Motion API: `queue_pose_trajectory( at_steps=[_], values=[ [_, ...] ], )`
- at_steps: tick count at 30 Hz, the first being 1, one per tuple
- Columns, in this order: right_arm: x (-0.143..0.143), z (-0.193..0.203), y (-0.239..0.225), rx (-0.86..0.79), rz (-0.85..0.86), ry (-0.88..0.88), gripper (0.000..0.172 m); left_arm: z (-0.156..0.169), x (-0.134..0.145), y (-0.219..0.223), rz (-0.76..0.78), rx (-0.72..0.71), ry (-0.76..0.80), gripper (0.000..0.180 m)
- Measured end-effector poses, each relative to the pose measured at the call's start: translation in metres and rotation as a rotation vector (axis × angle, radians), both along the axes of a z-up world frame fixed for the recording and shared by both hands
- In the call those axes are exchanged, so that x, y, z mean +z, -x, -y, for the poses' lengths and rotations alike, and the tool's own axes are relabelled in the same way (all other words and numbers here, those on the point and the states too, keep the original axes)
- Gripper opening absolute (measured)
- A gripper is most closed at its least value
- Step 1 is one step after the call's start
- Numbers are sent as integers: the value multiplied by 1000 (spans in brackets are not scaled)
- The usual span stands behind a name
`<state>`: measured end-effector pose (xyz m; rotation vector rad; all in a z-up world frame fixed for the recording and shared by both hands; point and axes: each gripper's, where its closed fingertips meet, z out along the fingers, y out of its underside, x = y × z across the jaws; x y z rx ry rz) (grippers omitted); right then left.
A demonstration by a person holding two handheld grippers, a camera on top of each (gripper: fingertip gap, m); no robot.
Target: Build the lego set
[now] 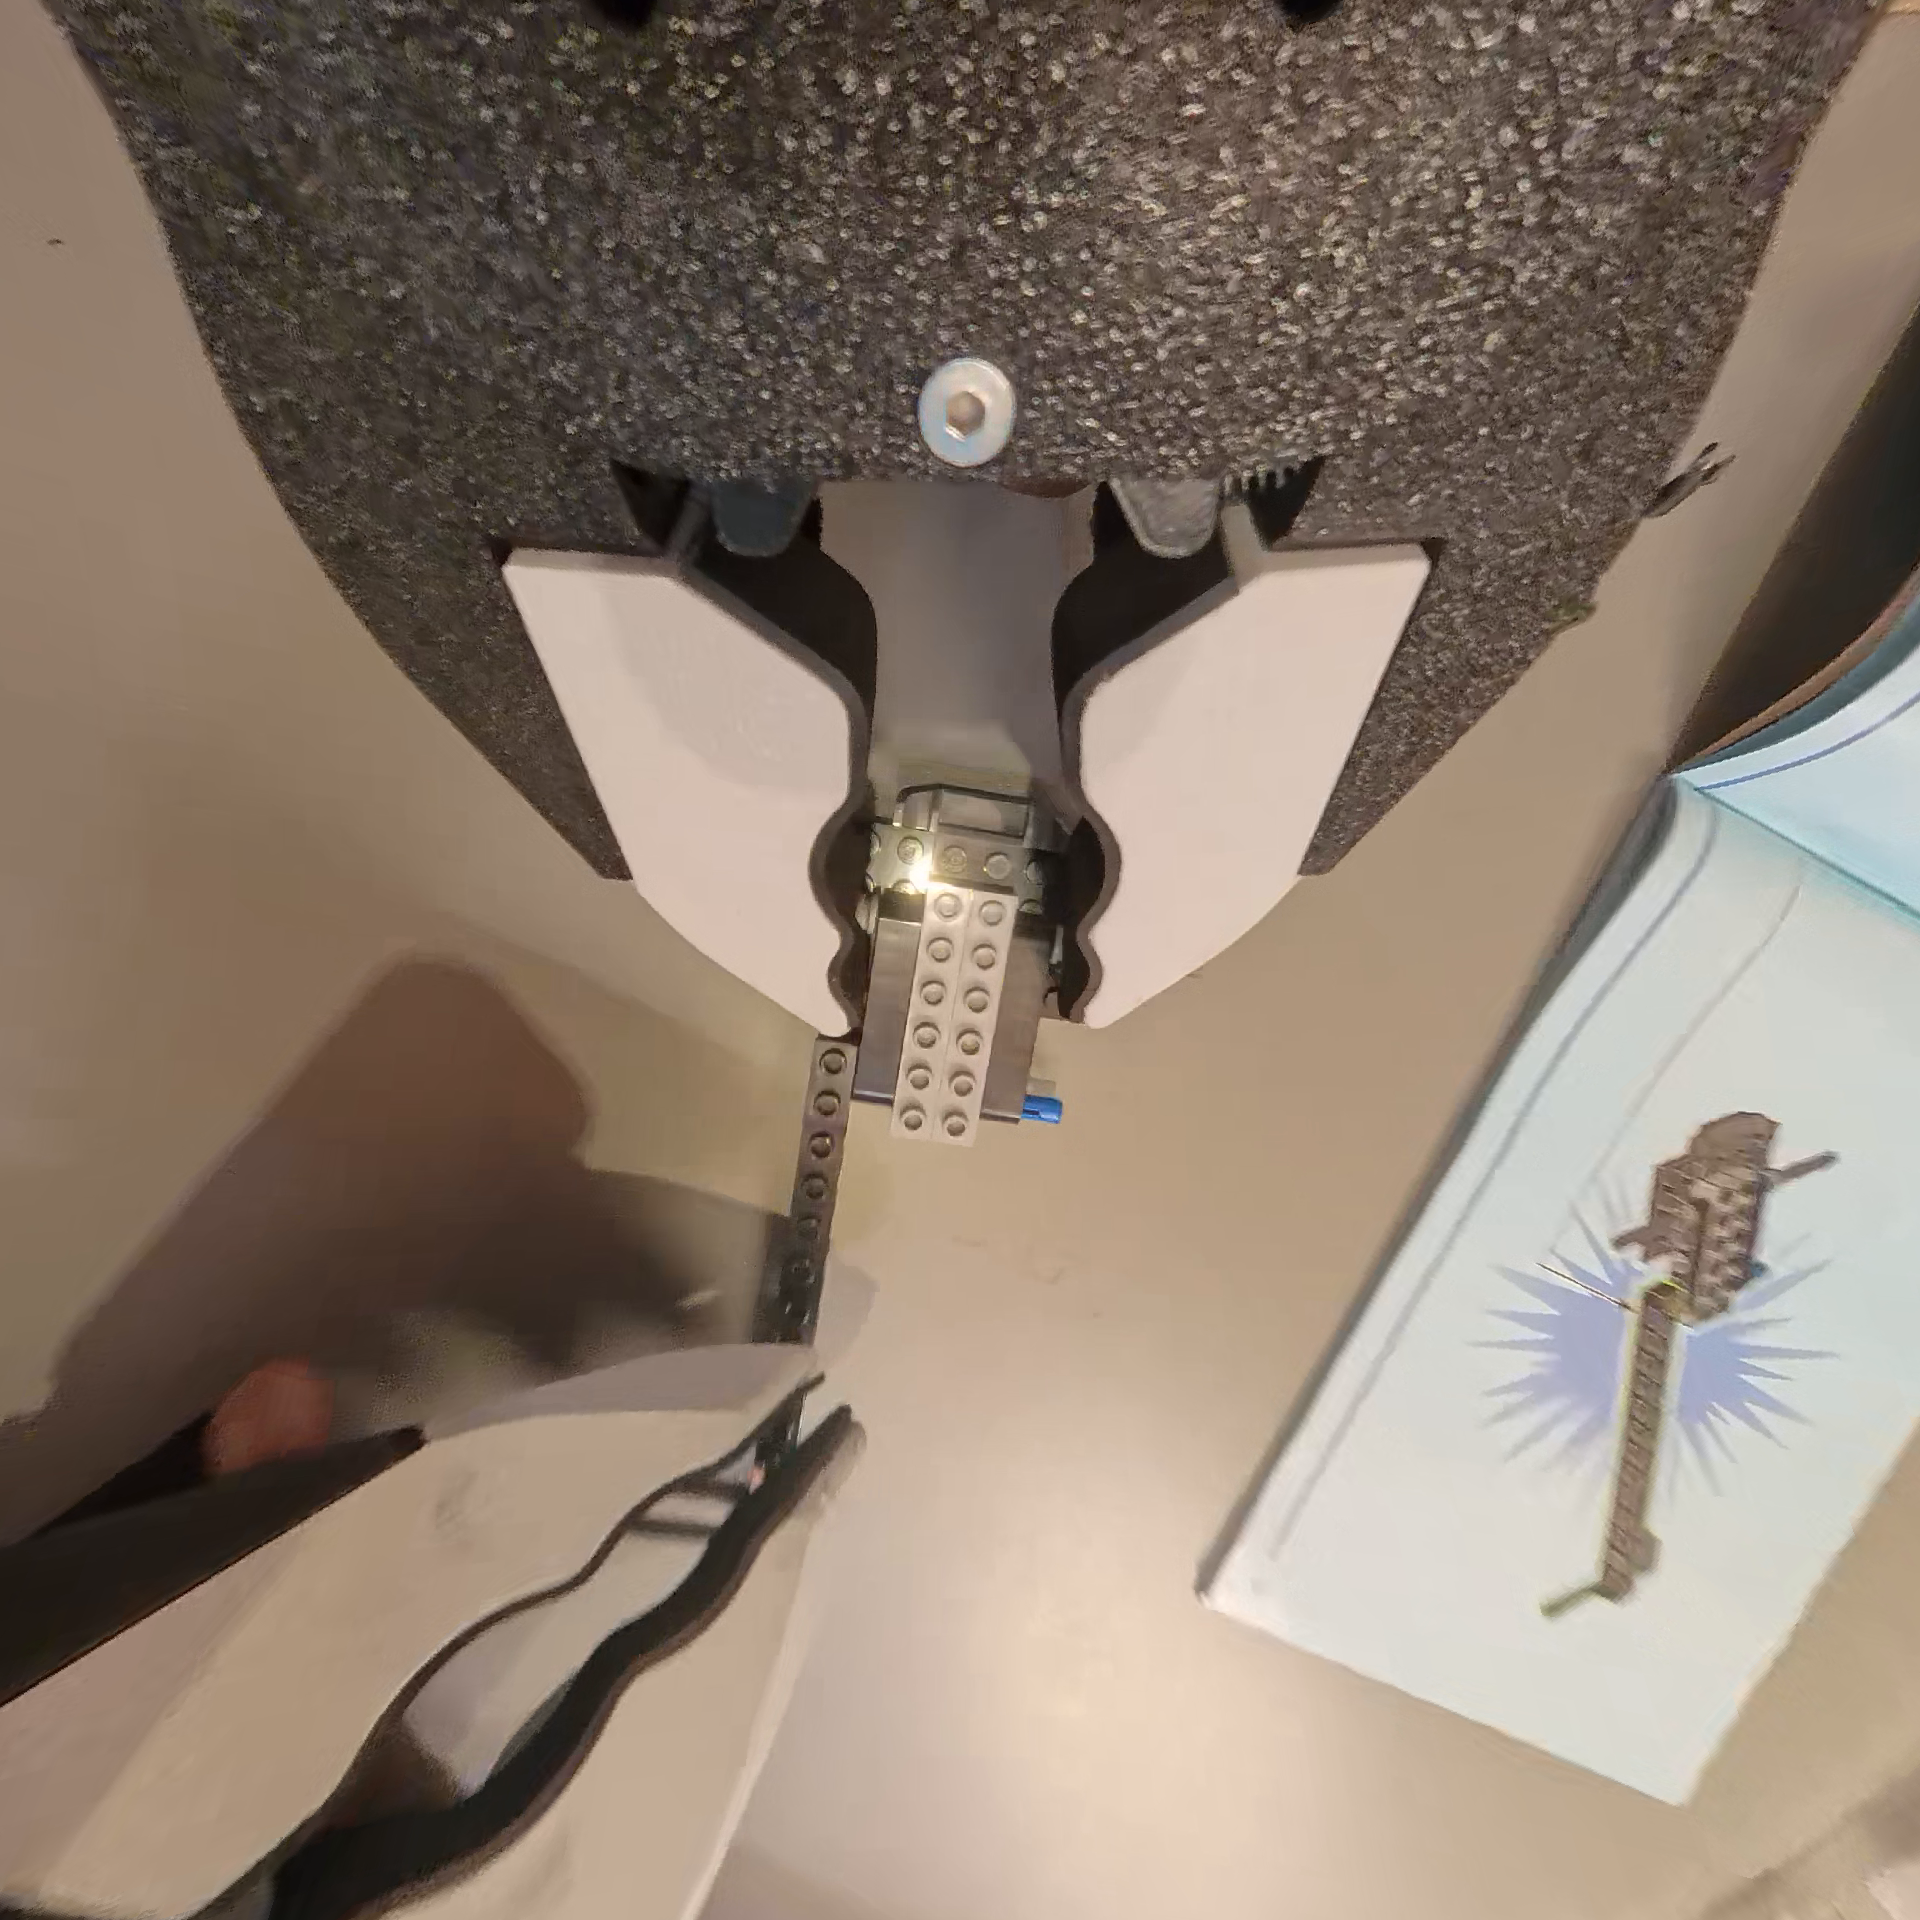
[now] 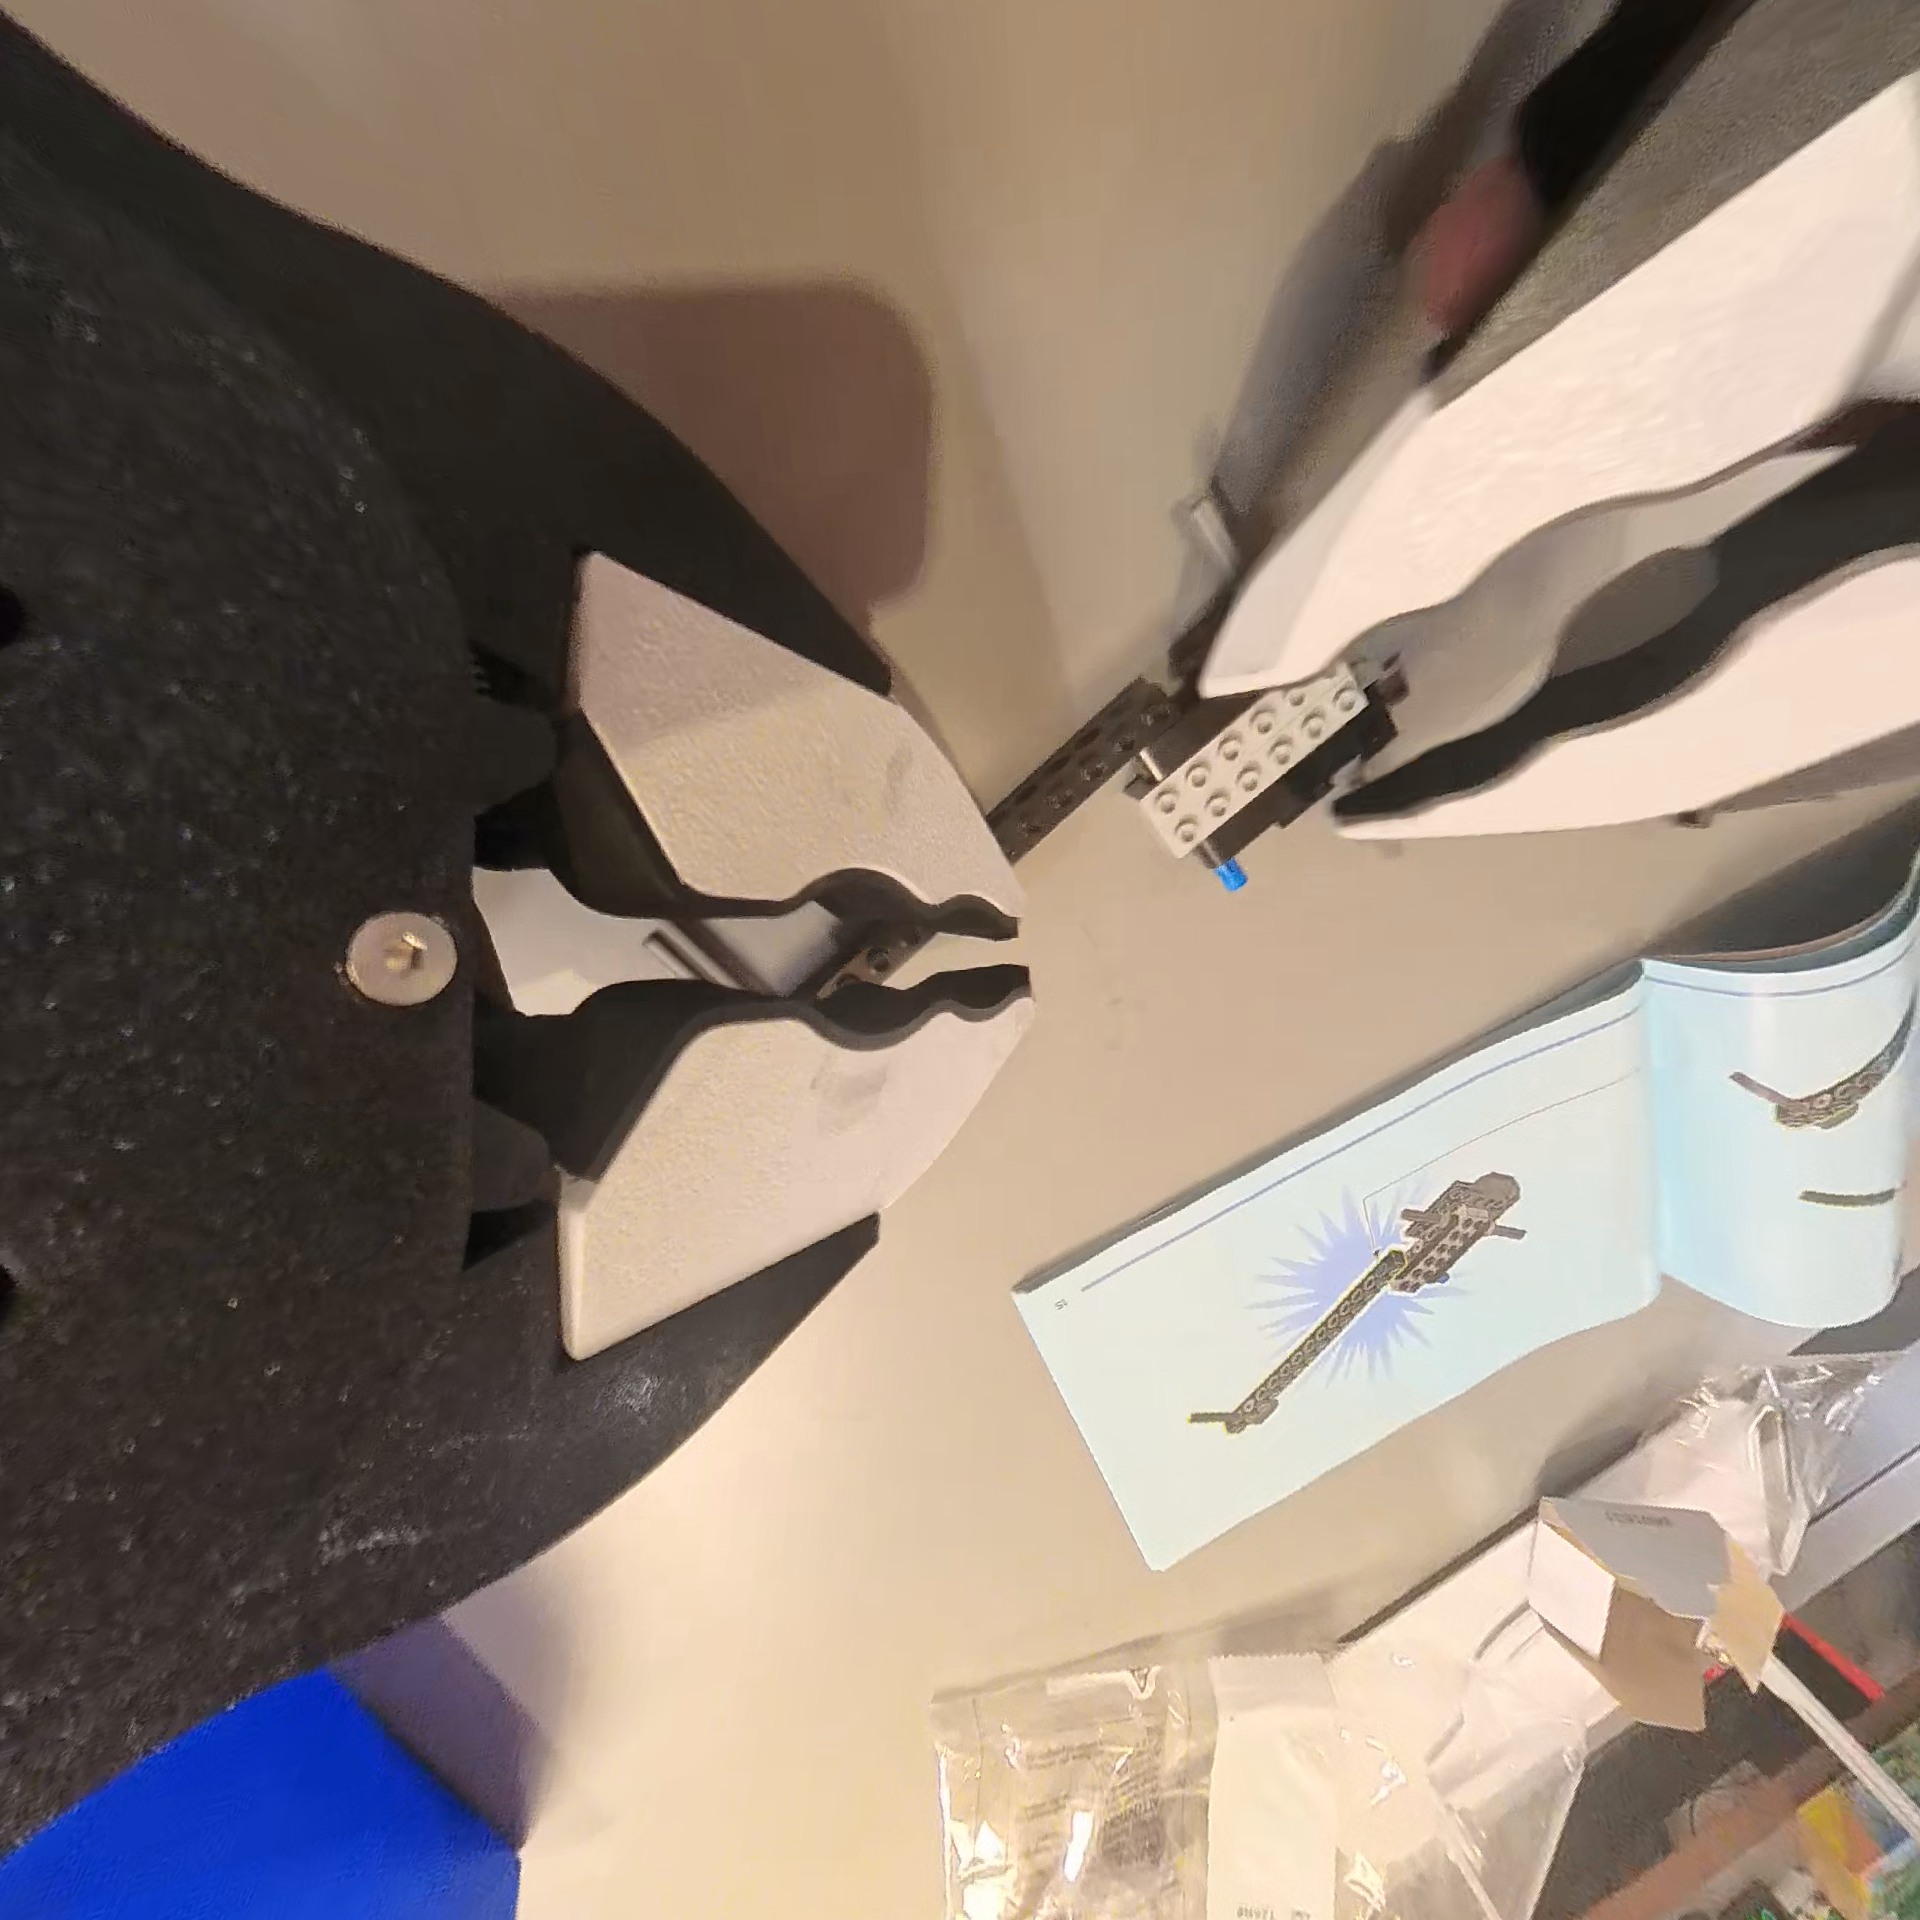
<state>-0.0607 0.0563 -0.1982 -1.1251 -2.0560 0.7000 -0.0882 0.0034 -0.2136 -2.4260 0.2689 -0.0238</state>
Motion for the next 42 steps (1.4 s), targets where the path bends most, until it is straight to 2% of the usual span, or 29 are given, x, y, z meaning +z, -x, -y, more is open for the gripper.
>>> queue_pose_trajectory(
  at_steps=[3,5,9,15,20,42],
  values=[
    [-5,-6,-4,-5,22,-35,7,4,24,8,13,12,-75,37],
    [-8,-6,-6,5,42,-25,7,11,29,16,23,17,-72,36],
    [-5,-9,-9,4,42,-26,7,22,14,21,14,8,-8,34],
    [-4,-17,-14,-9,51,5,7,19,6,13,0,-23,9,27],
    [-8,-9,-12,9,60,-7,7,24,-8,13,-13,-31,58,22],
    [-18,-1,-10,25,94,-31,7,23,-8,12,-13,-24,48,24]
  ],
)
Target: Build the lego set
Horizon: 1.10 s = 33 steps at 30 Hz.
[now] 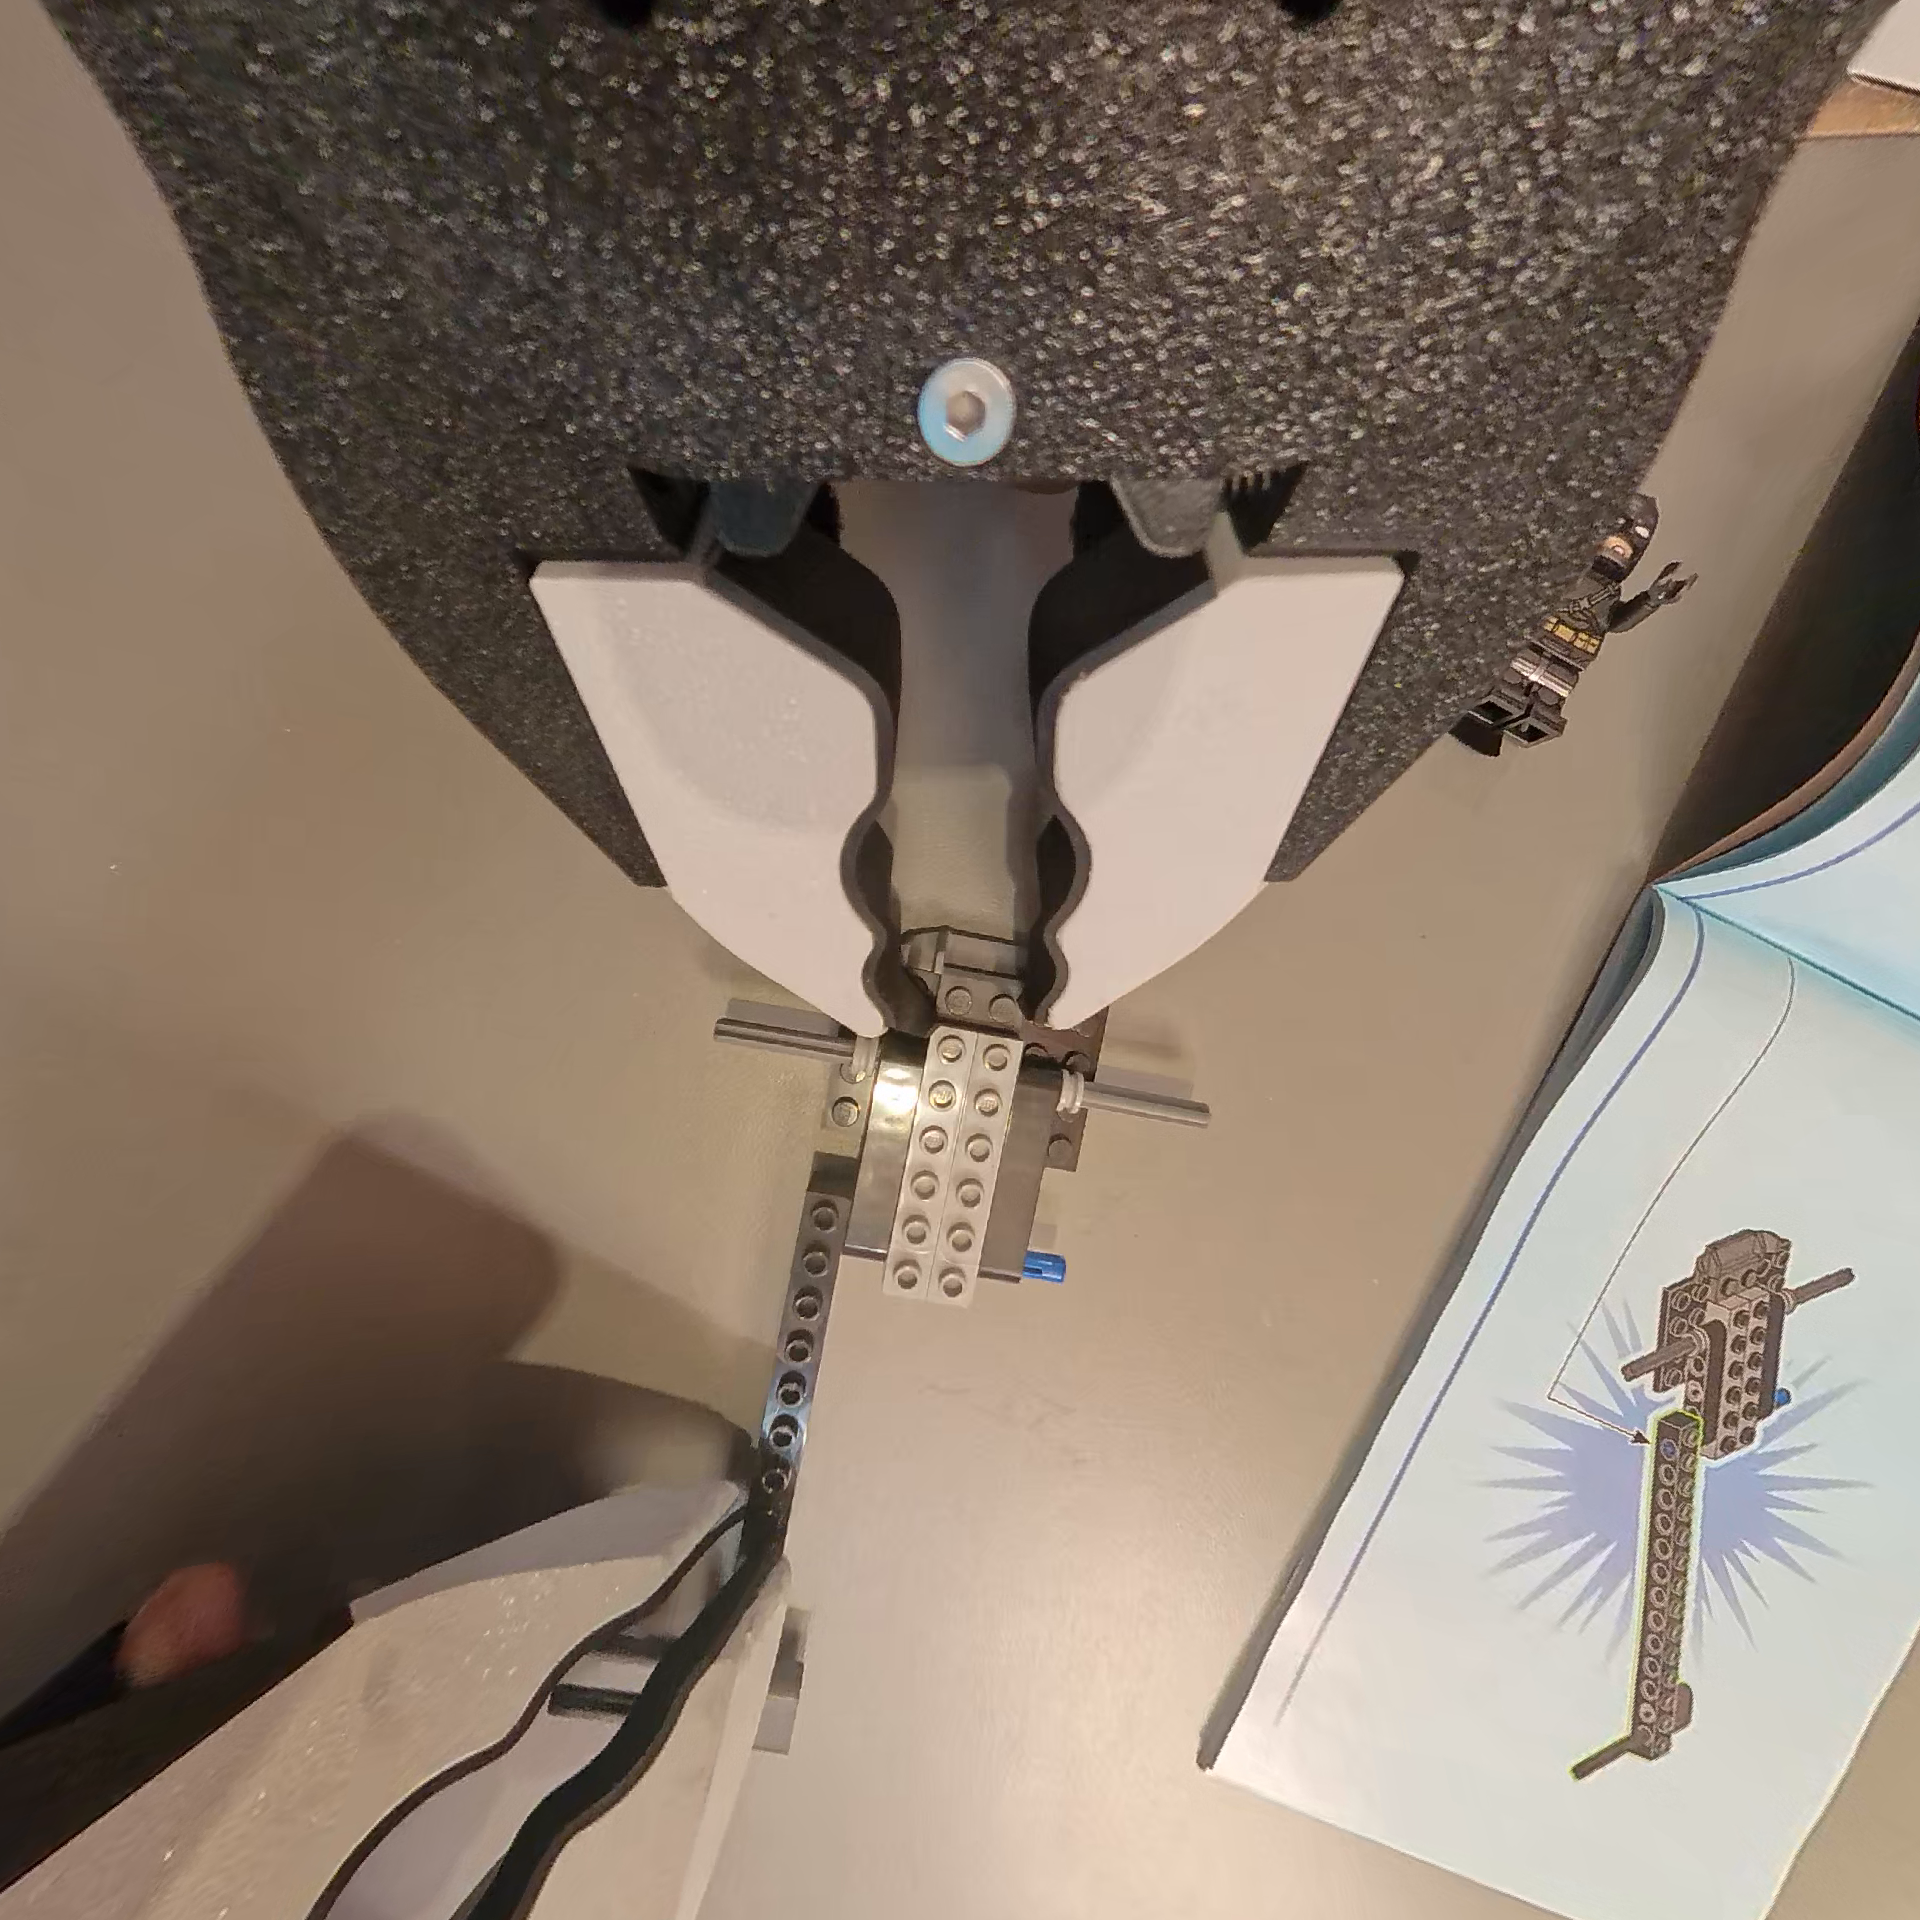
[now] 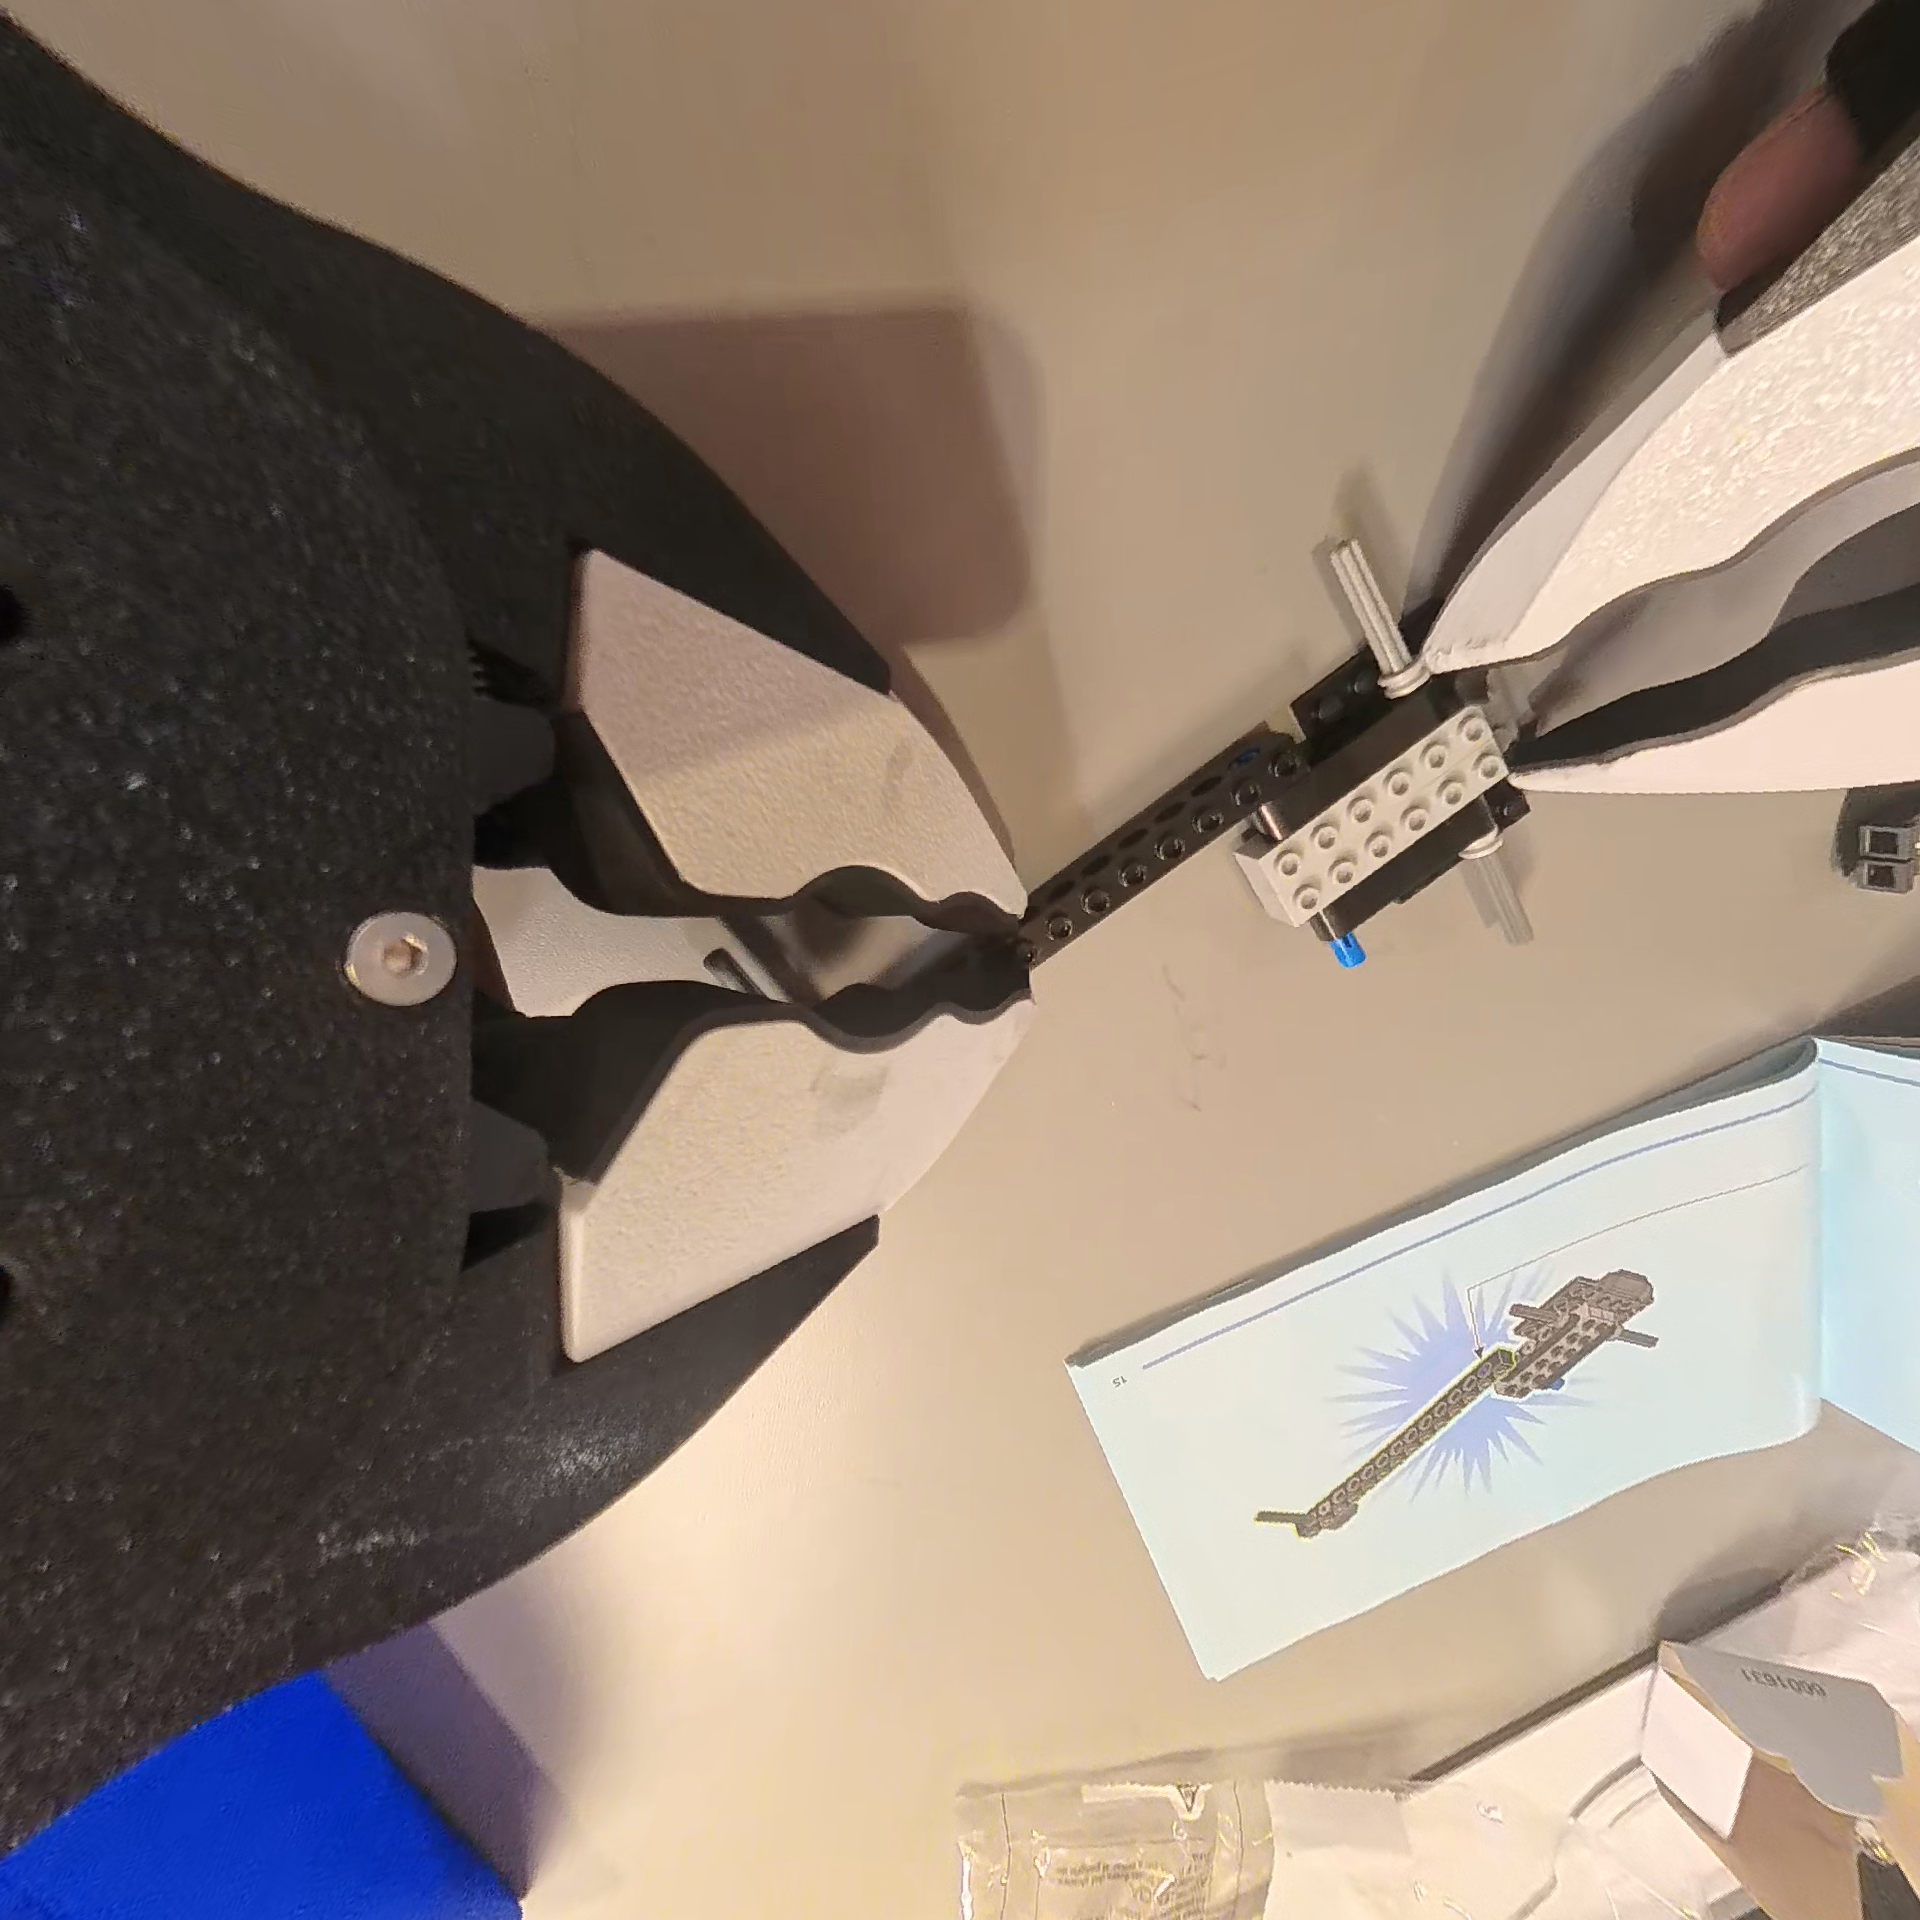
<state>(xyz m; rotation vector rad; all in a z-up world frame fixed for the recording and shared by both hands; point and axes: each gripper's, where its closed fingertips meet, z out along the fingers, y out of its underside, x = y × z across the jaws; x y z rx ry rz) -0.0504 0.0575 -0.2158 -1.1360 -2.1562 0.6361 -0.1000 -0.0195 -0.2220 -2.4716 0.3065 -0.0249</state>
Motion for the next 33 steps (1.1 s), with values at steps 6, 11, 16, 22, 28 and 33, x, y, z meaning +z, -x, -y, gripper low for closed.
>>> queue_pose_trajectory(
  at_steps=[6,11,16,22,28,33],
  values=[
    [23,-10,6,-58,-108,27,9,-4,12,-3,45,-7,-50,24],
    [64,-42,16,-246,-313,114,9,-15,54,17,83,55,-283,32],
    [87,-64,21,-383,-396,208,9,-26,101,53,87,167,-638,43],
    [110,10,45,-152,-238,33,9,-21,112,94,7,322,-801,45],
    [187,224,61,351,-255,-384,10,-14,107,110,63,389,-792,44],
    [228,365,25,698,-399,-467,10,-13,100,116,119,420,-762,44]
  ],
)
